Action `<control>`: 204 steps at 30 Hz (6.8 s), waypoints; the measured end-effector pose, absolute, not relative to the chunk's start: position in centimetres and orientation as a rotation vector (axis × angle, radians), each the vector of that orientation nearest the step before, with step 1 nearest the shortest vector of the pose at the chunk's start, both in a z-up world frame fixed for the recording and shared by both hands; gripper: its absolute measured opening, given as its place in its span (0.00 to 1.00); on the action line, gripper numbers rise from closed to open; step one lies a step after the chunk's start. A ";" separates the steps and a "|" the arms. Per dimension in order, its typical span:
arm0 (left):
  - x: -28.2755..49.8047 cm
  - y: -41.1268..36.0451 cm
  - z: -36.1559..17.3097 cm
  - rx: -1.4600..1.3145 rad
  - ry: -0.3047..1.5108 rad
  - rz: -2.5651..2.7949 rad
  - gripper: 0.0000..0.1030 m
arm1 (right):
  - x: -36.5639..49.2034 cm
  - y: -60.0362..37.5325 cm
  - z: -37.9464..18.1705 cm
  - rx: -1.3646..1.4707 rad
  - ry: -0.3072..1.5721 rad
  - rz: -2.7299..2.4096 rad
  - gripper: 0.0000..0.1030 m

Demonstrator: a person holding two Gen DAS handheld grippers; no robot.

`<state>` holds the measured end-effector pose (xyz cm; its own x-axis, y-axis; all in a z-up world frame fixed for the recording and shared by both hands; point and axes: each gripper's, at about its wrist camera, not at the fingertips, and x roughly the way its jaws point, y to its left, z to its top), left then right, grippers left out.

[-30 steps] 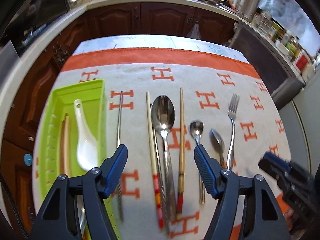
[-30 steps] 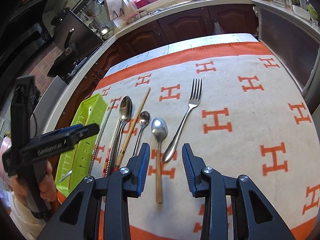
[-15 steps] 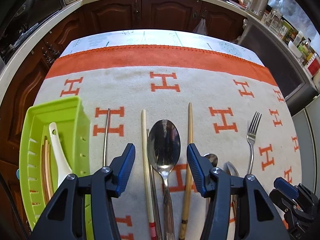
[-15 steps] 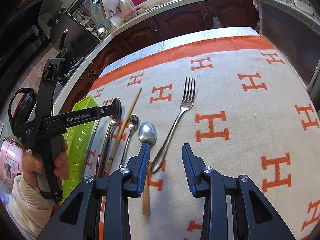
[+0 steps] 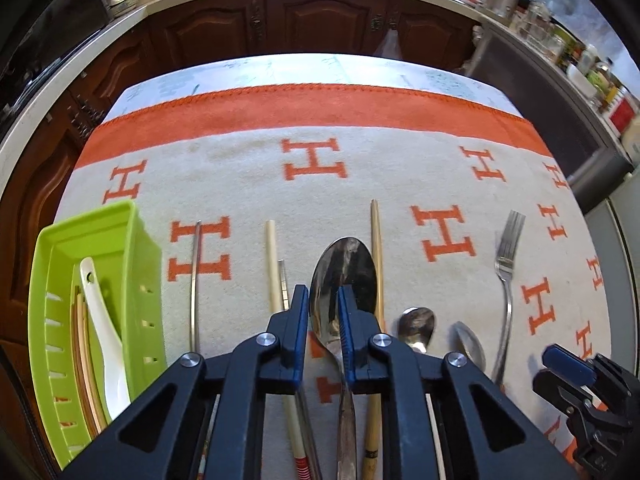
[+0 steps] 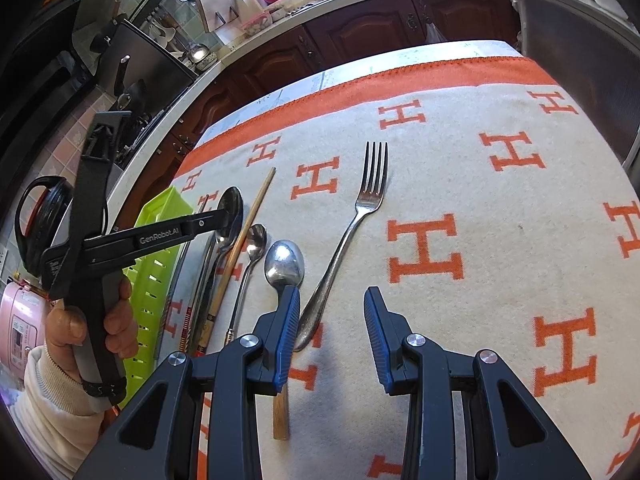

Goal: Organize utensils
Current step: 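Move the left tool back to the utensils and grasp another metal spoon, then lift the metal spoon with the left tool while the right tool grasps the silver fork, then lower the spoon into the tray and open the left tool while the right tool carries the fork over it, then lower the silver fork into the green tray and open the right tool, then grasp a metal spoon with the right tool while the left tool grasps a gold-handled spoon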

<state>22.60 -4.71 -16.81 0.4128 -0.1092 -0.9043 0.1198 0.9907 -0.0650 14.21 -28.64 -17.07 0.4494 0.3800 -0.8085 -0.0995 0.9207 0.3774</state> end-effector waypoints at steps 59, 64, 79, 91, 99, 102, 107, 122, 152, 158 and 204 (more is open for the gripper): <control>22.3 -5.3 -18.6 -0.081 1.121 -0.319 0.10 | 18.9 -28.2 -19.3 0.370 1.108 0.255 0.33; 21.6 -6.6 -17.4 -0.007 1.075 -0.299 0.00 | 19.0 -27.9 -19.3 0.358 1.104 0.245 0.33; 18.3 -1.8 -12.1 -0.129 1.028 -0.280 0.00 | 20.5 -23.9 -19.2 0.107 1.074 0.144 0.27; 12.6 4.4 -4.1 -0.166 0.856 -0.225 0.00 | 19.2 -24.3 -19.0 0.147 1.072 0.075 0.04; 8.3 7.7 -0.5 -0.194 0.772 -0.213 0.00 | 15.3 -23.8 -15.4 0.172 0.990 0.109 0.04; 6.7 9.3 0.7 -0.197 0.748 -0.196 0.00 | 13.6 -22.6 -12.9 0.158 0.945 0.155 0.04; 4.0 12.8 1.7 -0.194 0.736 -0.126 0.00 | 11.0 -19.0 -9.2 0.144 0.900 0.269 0.04; 4.9 16.1 -3.5 -0.142 0.895 -0.060 0.01 | 6.9 -4.6 -7.3 0.086 0.932 0.552 0.04; 7.4 20.3 -10.9 -0.183 0.976 0.225 0.37 | 13.8 2.1 -17.1 0.195 1.222 0.484 0.05; 6.7 19.8 -10.1 -0.136 0.966 0.251 0.49 | 13.2 1.7 -16.6 0.197 1.198 0.483 0.06; 7.0 -2.0 -12.7 -0.050 1.043 -0.058 0.60 | 10.5 -21.3 -15.9 0.130 1.034 0.212 0.20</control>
